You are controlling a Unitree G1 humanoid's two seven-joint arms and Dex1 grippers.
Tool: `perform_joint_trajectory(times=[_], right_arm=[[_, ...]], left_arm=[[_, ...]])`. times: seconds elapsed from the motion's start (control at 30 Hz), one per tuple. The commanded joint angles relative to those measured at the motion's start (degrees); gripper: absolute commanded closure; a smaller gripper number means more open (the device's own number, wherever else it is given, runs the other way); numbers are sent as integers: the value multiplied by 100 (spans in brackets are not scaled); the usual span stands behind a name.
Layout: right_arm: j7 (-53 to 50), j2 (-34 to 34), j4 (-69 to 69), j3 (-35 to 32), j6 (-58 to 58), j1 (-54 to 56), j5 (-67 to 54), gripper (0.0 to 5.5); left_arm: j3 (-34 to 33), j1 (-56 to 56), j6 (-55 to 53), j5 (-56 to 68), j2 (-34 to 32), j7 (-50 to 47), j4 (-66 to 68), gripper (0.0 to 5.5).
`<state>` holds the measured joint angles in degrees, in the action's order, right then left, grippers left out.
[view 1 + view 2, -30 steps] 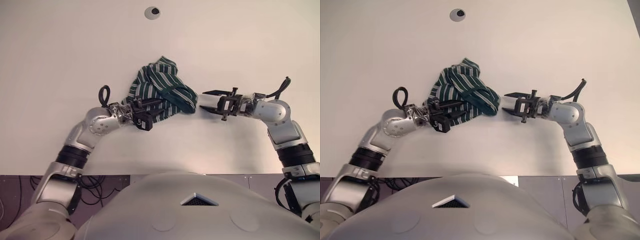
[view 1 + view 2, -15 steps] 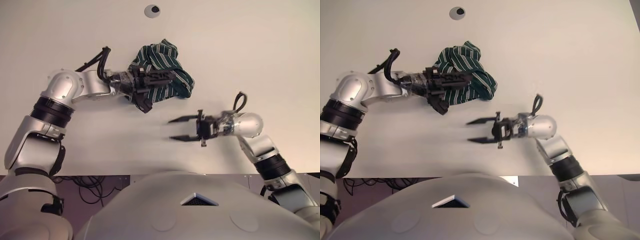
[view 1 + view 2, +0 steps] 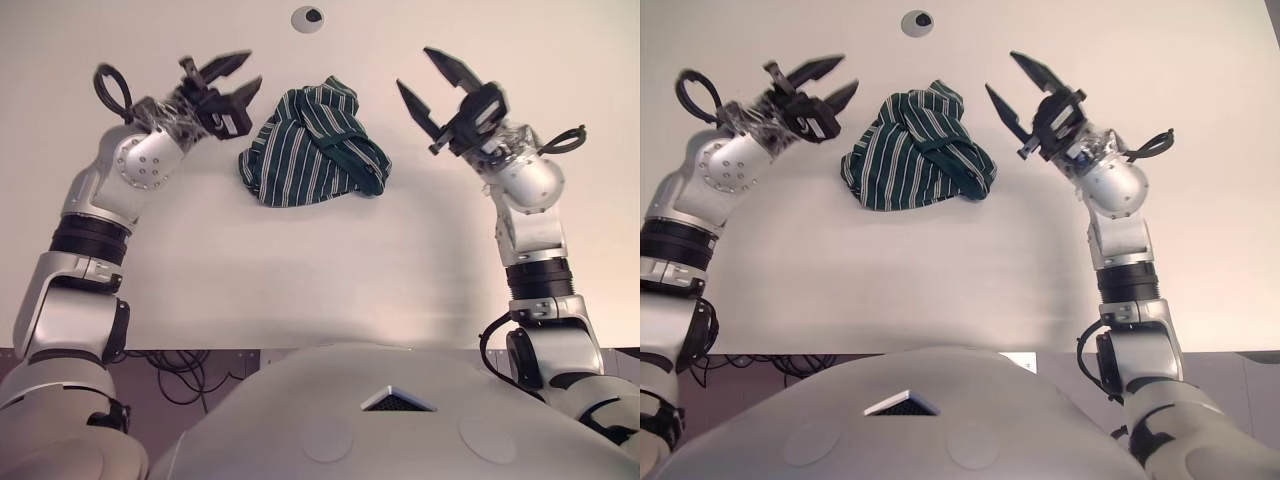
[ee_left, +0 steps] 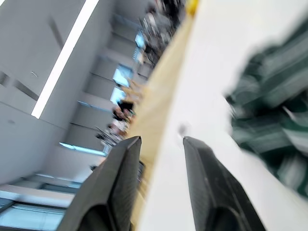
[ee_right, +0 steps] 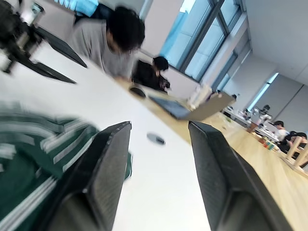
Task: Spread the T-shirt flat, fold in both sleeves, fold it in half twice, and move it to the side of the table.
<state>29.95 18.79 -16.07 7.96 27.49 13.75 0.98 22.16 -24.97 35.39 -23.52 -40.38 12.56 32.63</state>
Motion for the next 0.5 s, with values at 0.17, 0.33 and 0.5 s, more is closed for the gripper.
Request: perform_joint_trajectory(times=[0.17,0.33,0.5], right_arm=[[614,447,-1983,1477,-78,-86,1635,333],[1783,892,-890,1333,-186,-720,480,333],[1840,1259,-101,1119,-422,-965,264,333]], left_arm=[[2125,2137,336,2029,-806,3756,-1746,395],[1748,2536,-98,3334,-1554,4257,-3109,395],[757,2518,-224,2980,-1631,3991,-2357,395]])
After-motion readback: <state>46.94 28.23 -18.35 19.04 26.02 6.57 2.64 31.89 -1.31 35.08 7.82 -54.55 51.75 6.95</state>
